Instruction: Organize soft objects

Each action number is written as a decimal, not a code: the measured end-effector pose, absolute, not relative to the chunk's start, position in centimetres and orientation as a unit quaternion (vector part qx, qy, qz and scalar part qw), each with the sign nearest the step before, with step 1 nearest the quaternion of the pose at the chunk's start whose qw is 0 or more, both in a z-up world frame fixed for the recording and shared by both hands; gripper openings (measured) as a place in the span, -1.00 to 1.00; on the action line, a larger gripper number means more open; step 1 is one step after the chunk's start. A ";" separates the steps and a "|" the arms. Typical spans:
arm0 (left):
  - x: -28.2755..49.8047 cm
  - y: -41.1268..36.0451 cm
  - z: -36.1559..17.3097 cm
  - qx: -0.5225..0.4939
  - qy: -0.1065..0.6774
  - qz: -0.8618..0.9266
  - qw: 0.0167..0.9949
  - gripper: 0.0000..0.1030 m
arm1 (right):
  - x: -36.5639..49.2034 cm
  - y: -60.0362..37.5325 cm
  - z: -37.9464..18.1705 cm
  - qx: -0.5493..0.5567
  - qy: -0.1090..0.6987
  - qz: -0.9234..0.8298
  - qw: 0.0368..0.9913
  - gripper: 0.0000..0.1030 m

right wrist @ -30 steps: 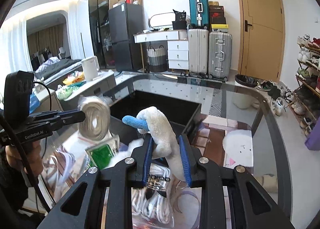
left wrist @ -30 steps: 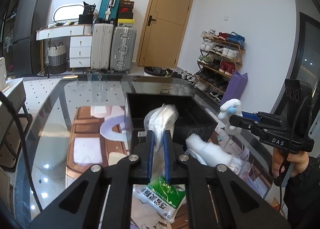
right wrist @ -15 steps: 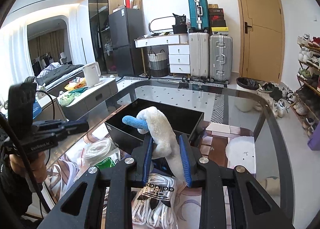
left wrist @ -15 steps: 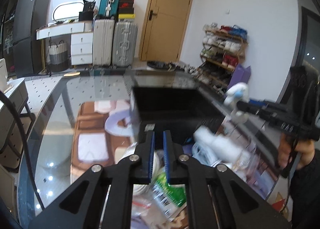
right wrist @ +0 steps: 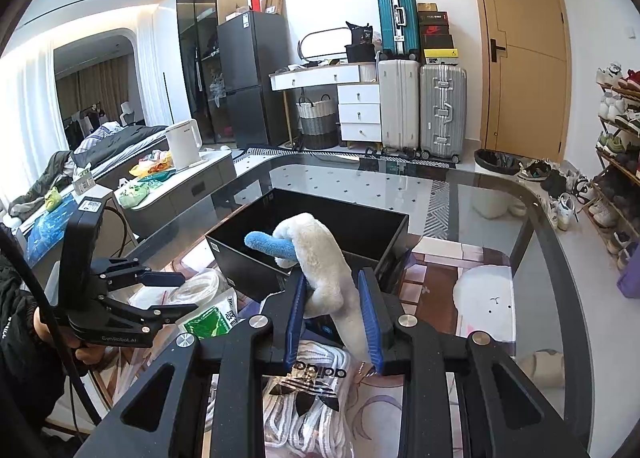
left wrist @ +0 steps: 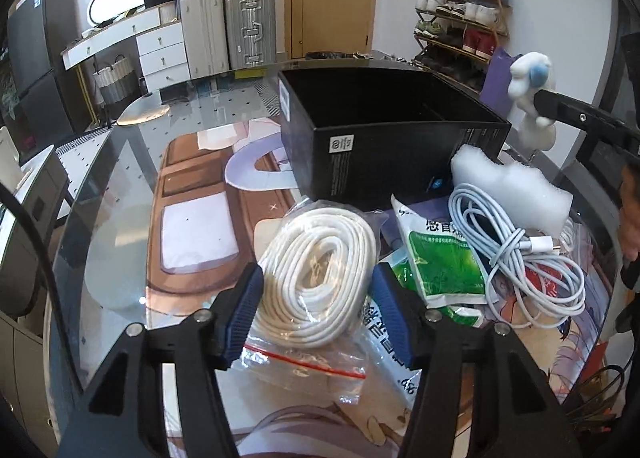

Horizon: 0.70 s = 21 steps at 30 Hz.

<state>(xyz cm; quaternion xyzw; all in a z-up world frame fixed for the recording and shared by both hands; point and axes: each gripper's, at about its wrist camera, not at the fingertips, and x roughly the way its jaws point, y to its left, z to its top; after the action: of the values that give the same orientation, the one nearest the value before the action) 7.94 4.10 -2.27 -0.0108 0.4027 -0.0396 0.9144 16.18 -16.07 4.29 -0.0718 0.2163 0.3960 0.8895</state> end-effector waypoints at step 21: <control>5.4 4.6 0.5 -0.033 0.365 -0.058 0.929 -0.90 | 16.2 -16.6 4.4 -0.066 0.210 0.397 0.891 -0.48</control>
<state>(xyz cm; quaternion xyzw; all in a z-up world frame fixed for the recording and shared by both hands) 5.35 4.61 0.54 -0.0335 0.3651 -0.0584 0.9285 16.16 -16.56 4.40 -0.0664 0.2097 0.3969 0.8911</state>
